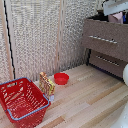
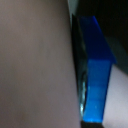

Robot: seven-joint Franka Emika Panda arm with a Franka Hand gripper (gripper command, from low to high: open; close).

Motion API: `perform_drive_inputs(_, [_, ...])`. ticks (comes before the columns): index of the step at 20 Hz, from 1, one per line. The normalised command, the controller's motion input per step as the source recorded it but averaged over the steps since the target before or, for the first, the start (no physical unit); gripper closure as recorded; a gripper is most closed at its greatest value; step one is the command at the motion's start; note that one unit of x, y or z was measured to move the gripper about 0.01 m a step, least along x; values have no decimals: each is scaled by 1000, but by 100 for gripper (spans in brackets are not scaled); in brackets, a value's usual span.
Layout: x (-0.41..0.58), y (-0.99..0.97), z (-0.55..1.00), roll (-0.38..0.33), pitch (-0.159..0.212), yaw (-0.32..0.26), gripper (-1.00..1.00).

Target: Compassionately, move the pinch receptors towards pink recepticle. Embrace the recepticle delicately and rise accordingly. Progress forward guided by applied tension and move towards the highest section of the storage unit. Place the recepticle delicately and shut the storage unit.

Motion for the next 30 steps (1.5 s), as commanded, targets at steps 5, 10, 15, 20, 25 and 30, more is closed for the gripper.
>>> perform_drive_inputs(5, [-26, 201, 352, 14, -36, -106, -100])
perform_drive_inputs(10, [22, 391, 484, 0, -60, -78, -100])
perform_drive_inputs(15, [87, 557, 370, -36, -53, -9, -100])
perform_drive_inputs(20, [209, 432, 146, -20, 19, 176, -100])
perform_drive_inputs(25, [264, 203, 102, -8, 56, 284, -100])
perform_drive_inputs(30, [201, 77, 119, -100, 52, 276, -100])
